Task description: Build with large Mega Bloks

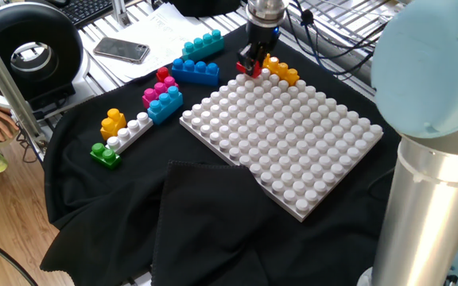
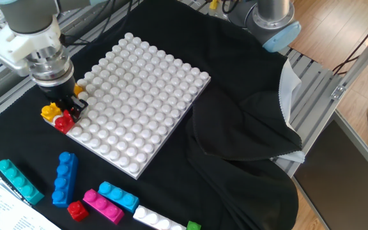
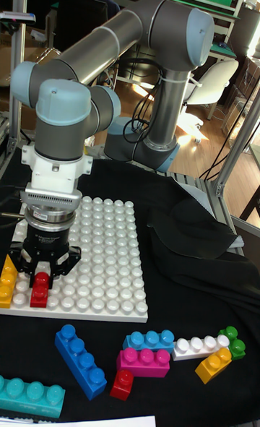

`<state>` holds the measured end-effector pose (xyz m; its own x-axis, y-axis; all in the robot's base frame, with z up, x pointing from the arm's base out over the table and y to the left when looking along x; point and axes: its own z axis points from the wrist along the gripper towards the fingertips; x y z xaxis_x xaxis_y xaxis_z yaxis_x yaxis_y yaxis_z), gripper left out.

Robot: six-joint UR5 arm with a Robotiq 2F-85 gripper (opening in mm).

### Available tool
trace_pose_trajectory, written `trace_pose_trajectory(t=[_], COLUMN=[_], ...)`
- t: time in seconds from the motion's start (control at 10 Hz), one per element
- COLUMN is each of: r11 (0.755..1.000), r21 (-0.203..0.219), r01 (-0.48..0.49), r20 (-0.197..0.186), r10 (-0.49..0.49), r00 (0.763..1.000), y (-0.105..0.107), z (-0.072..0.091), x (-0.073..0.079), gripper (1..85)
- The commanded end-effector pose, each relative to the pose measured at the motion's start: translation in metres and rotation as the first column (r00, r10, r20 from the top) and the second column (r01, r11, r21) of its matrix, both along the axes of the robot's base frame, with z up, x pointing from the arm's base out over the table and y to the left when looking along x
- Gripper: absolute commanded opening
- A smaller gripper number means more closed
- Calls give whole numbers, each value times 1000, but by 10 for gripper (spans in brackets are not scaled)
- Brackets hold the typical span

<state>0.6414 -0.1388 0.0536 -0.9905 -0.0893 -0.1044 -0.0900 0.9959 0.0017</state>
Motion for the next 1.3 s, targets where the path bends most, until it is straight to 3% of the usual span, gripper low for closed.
trace_pose_trajectory(t=[0.0, 0.2, 0.6, 0.8, 0.9, 1.0, 1.2], r11=[1000, 1000, 998, 997, 996, 993, 987], r21=[-1, 2, 26, 41, 36, 74, 115], r01=[0, -14, -56, -70, -79, -93, -112], r20=[16, 31, 16, 13, 12, 17, -25], r10=[0, 14, 56, 70, 79, 92, 115], r00=[1000, 999, 998, 997, 997, 996, 993], y=[-3, -5, -1, 1, -3, 3, 6], z=[-5, -19, -32, -27, -21, -9, 13], x=[-2, -2, -13, -14, -14, -12, -17], gripper=[10, 10, 10, 13, 77, 330, 517])
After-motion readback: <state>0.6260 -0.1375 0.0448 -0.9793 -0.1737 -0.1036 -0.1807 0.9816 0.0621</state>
